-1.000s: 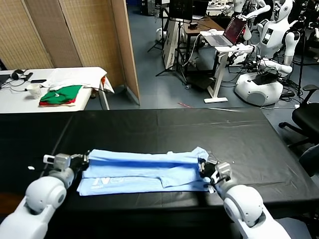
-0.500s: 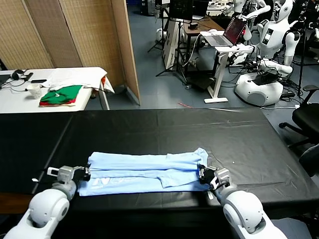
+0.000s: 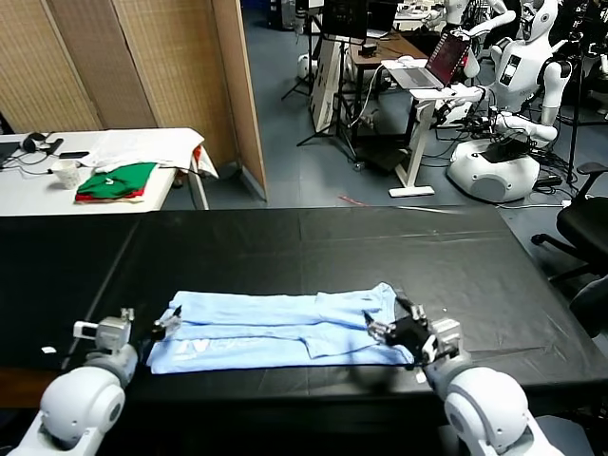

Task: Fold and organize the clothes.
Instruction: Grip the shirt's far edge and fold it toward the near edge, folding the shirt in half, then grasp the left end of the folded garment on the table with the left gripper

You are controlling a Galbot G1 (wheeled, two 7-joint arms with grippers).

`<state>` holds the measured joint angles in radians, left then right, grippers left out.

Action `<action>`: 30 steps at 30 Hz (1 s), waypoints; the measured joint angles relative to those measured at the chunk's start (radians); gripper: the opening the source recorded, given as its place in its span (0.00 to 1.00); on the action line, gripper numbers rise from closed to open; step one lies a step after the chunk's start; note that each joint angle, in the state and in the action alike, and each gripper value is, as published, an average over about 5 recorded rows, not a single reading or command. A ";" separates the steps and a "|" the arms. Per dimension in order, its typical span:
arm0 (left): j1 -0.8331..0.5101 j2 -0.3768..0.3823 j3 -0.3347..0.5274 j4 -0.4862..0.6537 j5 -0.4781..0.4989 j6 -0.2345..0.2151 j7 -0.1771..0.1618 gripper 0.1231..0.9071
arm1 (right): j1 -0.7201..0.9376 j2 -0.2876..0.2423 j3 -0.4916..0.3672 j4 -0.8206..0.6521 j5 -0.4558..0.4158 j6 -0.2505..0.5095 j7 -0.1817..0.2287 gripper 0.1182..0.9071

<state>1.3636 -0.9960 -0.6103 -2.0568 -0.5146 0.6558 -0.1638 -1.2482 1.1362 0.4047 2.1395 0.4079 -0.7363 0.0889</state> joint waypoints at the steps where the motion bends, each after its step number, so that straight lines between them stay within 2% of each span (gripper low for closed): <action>1: -0.014 -0.002 0.003 0.012 -0.025 -0.001 -0.003 1.00 | 0.011 0.008 -0.002 -0.016 -0.005 0.000 0.004 1.00; 7: -0.093 -0.013 0.022 0.099 -0.147 -0.003 0.000 1.00 | 0.066 0.050 -0.019 -0.115 -0.038 0.007 0.013 1.00; 14: -0.129 -0.021 0.034 0.184 -0.160 -0.016 0.031 1.00 | 0.113 0.079 -0.045 -0.205 -0.041 0.039 0.011 0.98; 24: -0.154 -0.030 0.052 0.228 -0.157 -0.018 0.039 0.99 | 0.155 0.112 -0.055 -0.269 -0.056 0.048 0.010 0.78; 27: -0.155 -0.035 0.054 0.235 -0.142 -0.015 0.037 0.89 | 0.151 0.113 -0.050 -0.271 -0.061 0.055 0.009 0.66; 30: -0.150 -0.039 0.054 0.237 -0.127 -0.015 0.035 0.67 | 0.147 0.114 -0.047 -0.277 -0.065 0.064 0.009 0.45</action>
<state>1.2132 -1.0352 -0.5567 -1.8196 -0.6413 0.6406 -0.1290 -1.1013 1.2500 0.3581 1.8625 0.3429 -0.6722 0.0978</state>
